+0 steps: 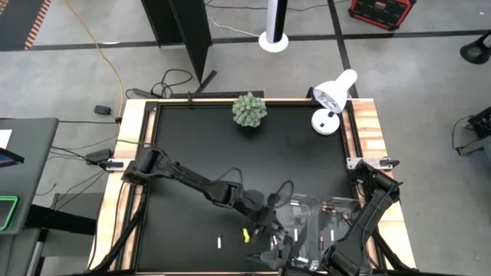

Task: Sort batteries
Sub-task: Put the silver battery into the left transparent bin

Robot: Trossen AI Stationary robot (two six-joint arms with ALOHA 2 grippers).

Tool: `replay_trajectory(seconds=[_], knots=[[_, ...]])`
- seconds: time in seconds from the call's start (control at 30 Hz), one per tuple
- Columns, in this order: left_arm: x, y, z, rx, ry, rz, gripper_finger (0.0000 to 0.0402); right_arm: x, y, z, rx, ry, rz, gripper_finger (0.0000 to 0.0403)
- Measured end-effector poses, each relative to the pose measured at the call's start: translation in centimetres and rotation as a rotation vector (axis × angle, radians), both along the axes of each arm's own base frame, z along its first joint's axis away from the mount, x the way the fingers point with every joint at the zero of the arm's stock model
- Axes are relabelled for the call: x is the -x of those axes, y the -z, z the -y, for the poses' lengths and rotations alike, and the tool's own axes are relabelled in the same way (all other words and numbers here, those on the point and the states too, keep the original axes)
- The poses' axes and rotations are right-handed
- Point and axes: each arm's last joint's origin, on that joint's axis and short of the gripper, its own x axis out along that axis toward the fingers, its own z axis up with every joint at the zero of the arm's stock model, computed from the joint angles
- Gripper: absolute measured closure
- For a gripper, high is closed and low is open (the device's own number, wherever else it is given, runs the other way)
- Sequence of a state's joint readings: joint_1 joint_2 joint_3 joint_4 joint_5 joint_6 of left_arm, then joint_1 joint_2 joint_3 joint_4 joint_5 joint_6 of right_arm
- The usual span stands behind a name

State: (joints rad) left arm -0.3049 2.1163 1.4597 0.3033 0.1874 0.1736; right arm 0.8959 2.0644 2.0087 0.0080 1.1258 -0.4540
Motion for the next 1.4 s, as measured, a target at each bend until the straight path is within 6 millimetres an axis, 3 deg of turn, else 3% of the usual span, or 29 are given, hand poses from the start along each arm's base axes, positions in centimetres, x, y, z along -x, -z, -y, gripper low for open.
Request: replay_trajectory(seconds=[0.1,0.23,0.37,0.6,1.0,1.17,1.4], knots=[[-1.0,1.1,1.2,0.002,0.017,-0.014,0.0354,0.0,0.0,0.0,0.000,-0.001,0.000,0.0143],[-2.4,0.8,2.9,0.027,0.073,-0.011,0.0354,0.0,0.0,0.0,0.003,-0.001,-0.003,0.0143],[-3.5,2.2,4.3,-0.013,0.113,-0.096,0.0354,0.0,0.1,0.0,0.011,-0.001,-0.009,0.0143],[-4.5,2.5,5.5,-0.026,0.176,-0.136,0.0347,0.0,0.2,0.0,0.014,-0.002,-0.012,0.0143],[-4.4,1.9,5.8,-0.055,0.192,-0.113,0.0252,0.0,0.2,0.0,0.014,-0.003,-0.014,0.0143],[-3.7,0.4,6.2,-0.086,0.214,-0.097,0.0231,0.1,0.2,-0.1,0.018,-0.005,-0.016,0.0143],[-2.5,-2.6,5.7,-0.113,0.228,-0.061,0.0241,0.6,0.3,-0.5,0.024,-0.020,-0.020,0.0143]])
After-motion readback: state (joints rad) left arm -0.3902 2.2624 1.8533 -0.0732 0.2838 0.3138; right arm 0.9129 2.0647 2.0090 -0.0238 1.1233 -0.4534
